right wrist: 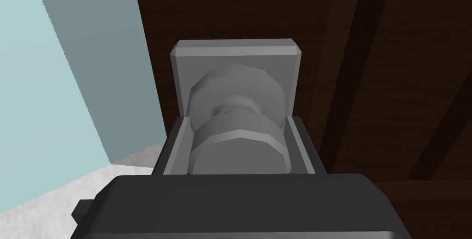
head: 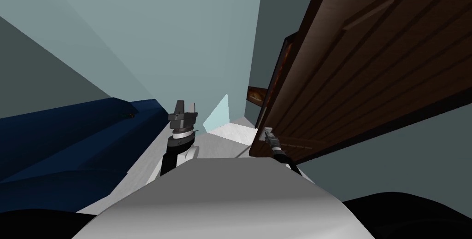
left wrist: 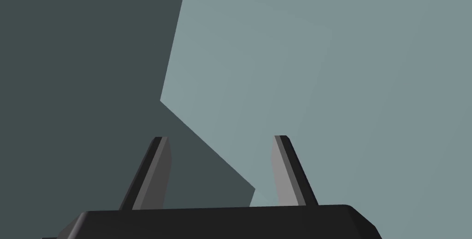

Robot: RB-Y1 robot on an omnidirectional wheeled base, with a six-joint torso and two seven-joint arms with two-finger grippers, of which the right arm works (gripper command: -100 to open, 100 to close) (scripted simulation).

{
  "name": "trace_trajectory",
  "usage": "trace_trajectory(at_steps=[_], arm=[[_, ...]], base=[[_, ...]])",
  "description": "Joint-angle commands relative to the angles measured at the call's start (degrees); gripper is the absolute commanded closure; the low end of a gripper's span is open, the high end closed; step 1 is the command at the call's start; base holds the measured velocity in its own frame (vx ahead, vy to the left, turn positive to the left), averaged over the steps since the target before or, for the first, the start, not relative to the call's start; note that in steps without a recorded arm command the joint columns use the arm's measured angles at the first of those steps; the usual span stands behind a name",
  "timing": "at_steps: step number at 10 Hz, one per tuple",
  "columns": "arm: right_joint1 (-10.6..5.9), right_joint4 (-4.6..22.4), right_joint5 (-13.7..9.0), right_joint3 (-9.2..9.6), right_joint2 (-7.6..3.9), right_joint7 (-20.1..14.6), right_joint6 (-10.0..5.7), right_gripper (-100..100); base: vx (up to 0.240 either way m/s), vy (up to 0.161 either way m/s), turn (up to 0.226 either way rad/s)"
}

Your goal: Pull the door open

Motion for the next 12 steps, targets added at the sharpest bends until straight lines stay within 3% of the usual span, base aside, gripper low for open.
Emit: trace_trajectory(at_steps=[1,7,12], arm=[[-0.33,-0.4,1.5,1.78,-0.23,-1.0,0.12,100],[-0.35,-2.2,6.5,6.02,-2.11,-4.5,-0.18,100],[-0.37,-4.1,11.8,10.51,-4.09,-8.1,-0.51,100]], base=[[-0.04,-0.003,-0.083],[-0.041,-0.012,-0.094],[-0.056,-0.103,-0.115]])
